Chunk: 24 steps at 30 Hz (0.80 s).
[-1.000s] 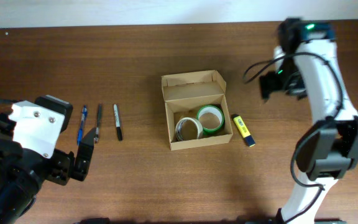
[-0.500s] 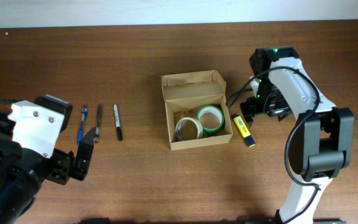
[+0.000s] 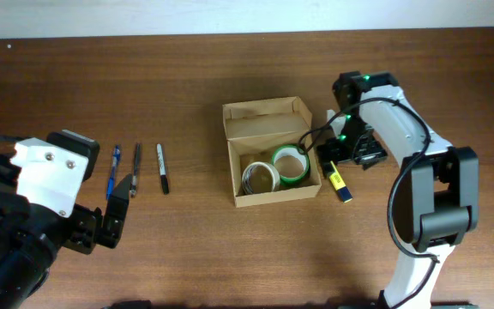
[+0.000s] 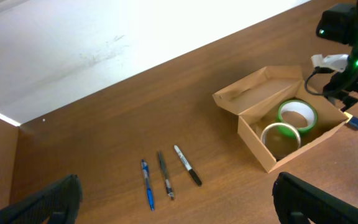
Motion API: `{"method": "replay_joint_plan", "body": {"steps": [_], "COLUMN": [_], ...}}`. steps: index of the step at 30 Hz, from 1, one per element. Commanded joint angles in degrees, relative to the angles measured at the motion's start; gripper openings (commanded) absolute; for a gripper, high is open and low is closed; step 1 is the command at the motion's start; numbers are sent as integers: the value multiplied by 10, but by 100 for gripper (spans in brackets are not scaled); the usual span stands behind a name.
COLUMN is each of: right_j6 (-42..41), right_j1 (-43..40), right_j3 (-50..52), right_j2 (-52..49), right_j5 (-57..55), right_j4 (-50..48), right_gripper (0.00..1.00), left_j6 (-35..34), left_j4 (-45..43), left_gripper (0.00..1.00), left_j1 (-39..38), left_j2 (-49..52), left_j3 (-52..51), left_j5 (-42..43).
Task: Pack container
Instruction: 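Release the white tape and move the right gripper over the yellow highlighter, then lower the right gripper and grasp the yellow highlighter upright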
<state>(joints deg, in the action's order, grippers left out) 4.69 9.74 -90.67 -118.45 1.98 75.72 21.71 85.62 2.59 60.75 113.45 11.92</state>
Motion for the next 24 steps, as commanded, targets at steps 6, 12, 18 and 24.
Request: {"method": "replay_joint_plan", "body": {"steps": [6, 12, 18, 24], "right_j6": [21, 26, 28, 28], "right_j1": [16, 14, 14, 15], "right_j3": [21, 25, 70, 97], "right_j2": [1, 1, 1, 1], "right_j5": [25, 23, 21, 24], "right_j4": [-12, -16, -74, -128], "right_gripper": [96, 96, 96, 95], "left_j6": [9, 9, 9, 9], "left_j4": [-1, 1, 3, 3], "left_gripper": [99, 99, 99, 99], "left_j1": [-1, -1, -1, -19], "left_j2": [0, 0, 0, 0], "left_j3": [-2, -2, -2, -2], "left_j5": [-2, -2, -2, -6]}}
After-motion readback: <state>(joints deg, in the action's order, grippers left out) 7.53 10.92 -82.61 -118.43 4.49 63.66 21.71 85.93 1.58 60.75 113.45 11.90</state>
